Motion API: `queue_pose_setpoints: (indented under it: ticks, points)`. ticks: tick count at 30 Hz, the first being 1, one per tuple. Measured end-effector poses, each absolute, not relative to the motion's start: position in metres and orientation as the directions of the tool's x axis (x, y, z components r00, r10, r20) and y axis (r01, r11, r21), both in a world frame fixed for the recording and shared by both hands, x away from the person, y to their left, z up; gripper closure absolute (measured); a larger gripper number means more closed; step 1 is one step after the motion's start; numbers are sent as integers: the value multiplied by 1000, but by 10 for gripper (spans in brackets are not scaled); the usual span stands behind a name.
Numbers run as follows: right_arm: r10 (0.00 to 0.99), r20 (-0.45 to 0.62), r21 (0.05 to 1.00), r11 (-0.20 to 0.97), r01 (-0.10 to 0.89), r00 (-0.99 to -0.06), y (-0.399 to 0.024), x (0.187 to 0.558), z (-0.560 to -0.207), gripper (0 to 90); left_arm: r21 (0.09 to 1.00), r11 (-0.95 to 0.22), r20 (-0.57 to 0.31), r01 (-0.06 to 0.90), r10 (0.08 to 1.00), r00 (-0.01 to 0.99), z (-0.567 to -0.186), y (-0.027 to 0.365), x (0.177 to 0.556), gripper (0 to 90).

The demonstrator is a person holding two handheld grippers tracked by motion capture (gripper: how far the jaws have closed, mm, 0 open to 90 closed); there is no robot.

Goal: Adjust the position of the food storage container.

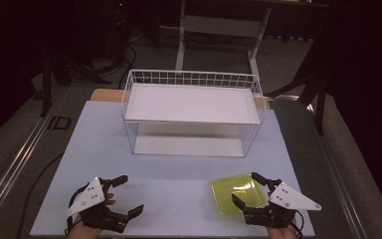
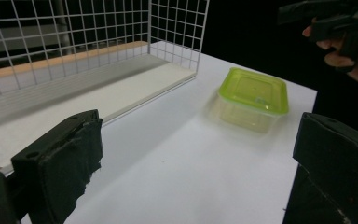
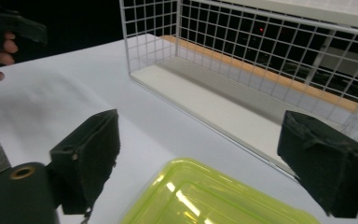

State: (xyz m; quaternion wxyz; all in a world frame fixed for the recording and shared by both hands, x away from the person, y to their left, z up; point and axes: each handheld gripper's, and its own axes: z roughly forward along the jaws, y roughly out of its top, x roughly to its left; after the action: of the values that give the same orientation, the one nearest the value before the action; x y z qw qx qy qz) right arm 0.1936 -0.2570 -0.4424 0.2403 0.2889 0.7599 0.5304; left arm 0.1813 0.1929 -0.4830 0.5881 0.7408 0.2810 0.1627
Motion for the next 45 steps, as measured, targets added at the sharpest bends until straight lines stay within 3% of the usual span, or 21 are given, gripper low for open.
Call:
queue_pose_setpoints:
  ticks: [9, 21, 27, 31, 34, 37, 45]
  points:
    - [684, -33, 960, 224, 167, -729, -261, 193, -425, 122, 963, -153, -84, 220, 606, 791, -484, 191, 181, 23]
    - [754, 3, 925, 247, 288, -657, -284, 226, -428, 169, 959, -164, -90, 233, 601, 794, -487, 188, 184, 22]
    - [771, -13, 913, 268, 307, -637, -296, 233, -433, 273, 959, -163, -93, 233, 596, 798, -487, 187, 184, 23]
    - [791, -22, 894, 289, 341, -611, -307, 239, -441, 458, 958, -167, -92, 234, 595, 799, -488, 186, 185, 23]
    - [798, -33, 891, 296, 344, -602, -309, 240, -443, 480, 958, -168, -91, 234, 594, 799, -488, 186, 185, 22]
    - [815, -32, 875, 302, 377, -579, -321, 243, -452, 700, 957, -169, -93, 236, 593, 800, -488, 185, 185, 23]
    - [826, -49, 830, 346, 437, -562, -334, 245, -475, 888, 956, -171, -93, 237, 591, 801, -489, 185, 186, 23]
